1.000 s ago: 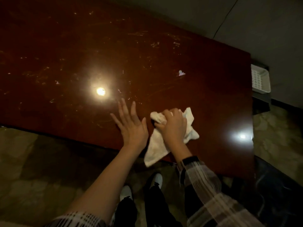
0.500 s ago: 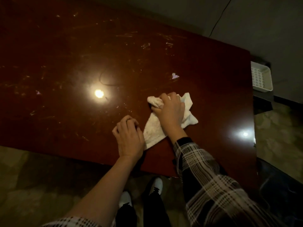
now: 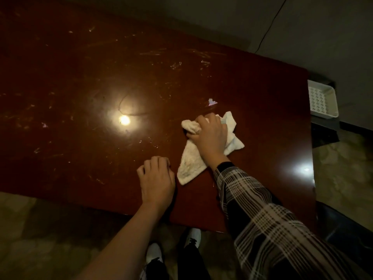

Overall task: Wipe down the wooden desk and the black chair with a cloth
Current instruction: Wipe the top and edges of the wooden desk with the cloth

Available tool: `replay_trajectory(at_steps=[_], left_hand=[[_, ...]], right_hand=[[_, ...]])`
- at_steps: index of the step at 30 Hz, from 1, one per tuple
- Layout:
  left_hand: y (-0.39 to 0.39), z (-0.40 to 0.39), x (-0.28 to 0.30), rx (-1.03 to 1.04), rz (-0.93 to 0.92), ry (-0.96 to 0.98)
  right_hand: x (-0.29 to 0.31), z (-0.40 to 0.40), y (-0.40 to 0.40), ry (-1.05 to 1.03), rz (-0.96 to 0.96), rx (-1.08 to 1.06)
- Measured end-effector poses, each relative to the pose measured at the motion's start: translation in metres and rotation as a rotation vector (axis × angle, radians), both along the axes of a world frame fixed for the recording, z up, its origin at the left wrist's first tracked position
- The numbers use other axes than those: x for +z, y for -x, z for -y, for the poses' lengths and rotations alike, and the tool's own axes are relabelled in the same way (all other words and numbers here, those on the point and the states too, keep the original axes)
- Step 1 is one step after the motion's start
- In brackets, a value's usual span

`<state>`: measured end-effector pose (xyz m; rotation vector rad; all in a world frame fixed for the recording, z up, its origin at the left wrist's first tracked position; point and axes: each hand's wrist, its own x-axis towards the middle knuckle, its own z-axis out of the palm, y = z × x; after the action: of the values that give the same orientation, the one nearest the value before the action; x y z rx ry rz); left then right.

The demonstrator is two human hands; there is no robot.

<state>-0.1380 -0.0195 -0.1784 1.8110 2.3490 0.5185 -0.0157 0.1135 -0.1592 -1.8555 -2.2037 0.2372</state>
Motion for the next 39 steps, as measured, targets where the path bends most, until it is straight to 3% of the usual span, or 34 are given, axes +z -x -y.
replay_trajectory(at_steps=[4, 9, 16, 21, 29, 36, 39], left_hand=[[-0.007, -0.007, 0.005, 0.013, -0.053, 0.05], [-0.028, -0.045, 0.029, 0.032, 0.077, 0.163], [-0.042, -0.09, 0.007, 0.031, 0.102, 0.111], [-0.04, -0.09, -0.01, 0.021, 0.031, -0.038], [-0.042, -0.092, -0.009, 0.021, -0.005, -0.042], [-0.041, -0.092, -0.011, 0.003, -0.022, -0.026], [-0.04, -0.091, -0.012, 0.001, -0.009, 0.003]], right_hand=[[0.001, 0.03, -0.017, 0.021, -0.039, 0.002], [-0.005, 0.052, -0.043, -0.017, -0.051, 0.04], [-0.013, -0.007, -0.047, -0.066, -0.046, 0.098], [-0.006, -0.07, -0.035, -0.042, -0.033, 0.078], [-0.008, -0.025, -0.052, -0.001, -0.072, 0.076], [0.001, -0.12, -0.024, 0.045, 0.015, 0.101], [0.005, -0.125, -0.021, 0.118, -0.015, 0.084]])
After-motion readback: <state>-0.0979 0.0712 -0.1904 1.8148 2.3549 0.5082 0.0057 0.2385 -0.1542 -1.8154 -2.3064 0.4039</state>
